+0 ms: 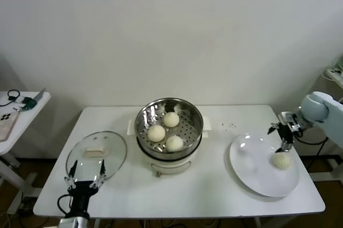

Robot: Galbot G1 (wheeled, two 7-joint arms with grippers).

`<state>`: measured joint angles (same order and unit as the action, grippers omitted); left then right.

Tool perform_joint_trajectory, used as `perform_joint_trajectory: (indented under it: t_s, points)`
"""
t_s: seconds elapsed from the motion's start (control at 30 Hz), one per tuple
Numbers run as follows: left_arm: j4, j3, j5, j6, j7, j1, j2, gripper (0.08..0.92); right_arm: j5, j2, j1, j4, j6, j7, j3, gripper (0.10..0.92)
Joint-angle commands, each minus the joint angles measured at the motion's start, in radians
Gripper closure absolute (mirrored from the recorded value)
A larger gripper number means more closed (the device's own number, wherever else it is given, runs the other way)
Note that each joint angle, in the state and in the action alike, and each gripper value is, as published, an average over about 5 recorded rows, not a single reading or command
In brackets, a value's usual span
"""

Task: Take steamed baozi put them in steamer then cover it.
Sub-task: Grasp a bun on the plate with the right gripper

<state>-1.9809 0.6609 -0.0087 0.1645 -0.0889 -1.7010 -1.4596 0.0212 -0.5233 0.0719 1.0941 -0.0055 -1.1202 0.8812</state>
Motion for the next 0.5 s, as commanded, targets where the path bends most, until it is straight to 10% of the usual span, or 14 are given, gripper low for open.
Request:
perform_joint_trajectory:
  t_s: [0.03,0.5]
  points:
    - [0.007,0.001,0.0,-0.002,0.0,0.002,-0.002,0.177,0.086,0.037,-0.141,-0.044,0.009,-0.012,-0.122,0.203]
    - [0.013,0.007,0.001,0.001,-0.003,-0.004,-0.004,0.177,0.091,-0.025,-0.15,-0.082,0.005,-0.007,-0.109,0.203]
